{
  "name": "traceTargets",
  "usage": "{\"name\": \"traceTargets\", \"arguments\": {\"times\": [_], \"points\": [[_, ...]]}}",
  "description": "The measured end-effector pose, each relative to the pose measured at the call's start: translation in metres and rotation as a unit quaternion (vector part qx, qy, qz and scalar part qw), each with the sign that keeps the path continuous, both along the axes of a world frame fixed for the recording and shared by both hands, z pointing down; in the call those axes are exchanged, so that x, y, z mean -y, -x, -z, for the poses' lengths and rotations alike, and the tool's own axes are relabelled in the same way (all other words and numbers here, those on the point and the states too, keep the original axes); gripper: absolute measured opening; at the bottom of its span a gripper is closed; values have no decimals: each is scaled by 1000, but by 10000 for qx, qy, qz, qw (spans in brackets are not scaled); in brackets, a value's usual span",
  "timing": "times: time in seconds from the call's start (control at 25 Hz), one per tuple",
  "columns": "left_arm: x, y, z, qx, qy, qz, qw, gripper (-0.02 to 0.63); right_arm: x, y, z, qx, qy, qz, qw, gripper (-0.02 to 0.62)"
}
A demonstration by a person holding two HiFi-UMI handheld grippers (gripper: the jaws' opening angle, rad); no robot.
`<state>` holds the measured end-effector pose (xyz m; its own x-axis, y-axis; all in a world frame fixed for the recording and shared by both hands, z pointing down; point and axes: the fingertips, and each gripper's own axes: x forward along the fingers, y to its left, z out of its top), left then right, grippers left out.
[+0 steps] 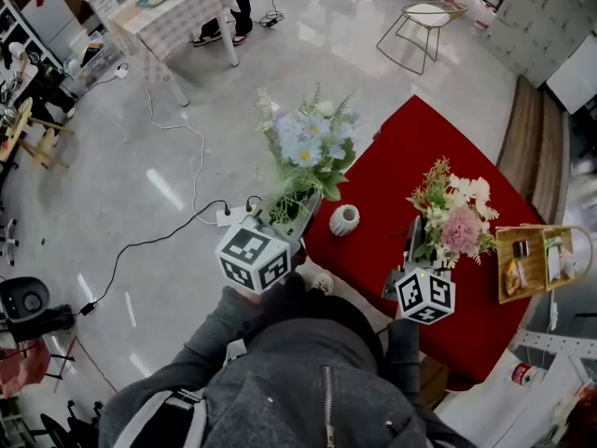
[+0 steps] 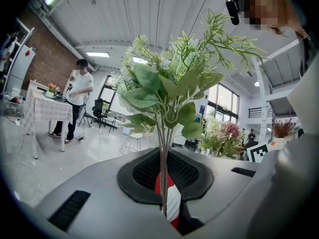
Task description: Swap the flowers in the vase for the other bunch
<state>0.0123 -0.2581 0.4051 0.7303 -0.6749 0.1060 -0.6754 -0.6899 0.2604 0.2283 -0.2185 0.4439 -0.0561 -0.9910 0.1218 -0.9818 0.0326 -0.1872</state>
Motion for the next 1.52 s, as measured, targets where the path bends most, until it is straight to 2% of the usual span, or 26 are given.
{"name": "traceTargets", "arguments": {"times": [0.2,0.4,0.64,1.04,1.52], "points": [[-3,-6,-5,27,42,29,10000,34,-2,-3,-2,-282,-4,87,9996,28],[-2,-7,0,-31,1,45,10000,34,0,-2,-4,-10,20,134,9999,28],[0,-15,11,-102,-106,-18,9999,23,0,-3,-3,-108,-17,207,9997,28],[15,-16,41,-48,-417,-172,9990,17,2,-1,-4,21,-33,158,9999,28],[18,-44,67,-173,-615,-547,9965,15,0,2,-2,58,-22,39,10000,28]]}}
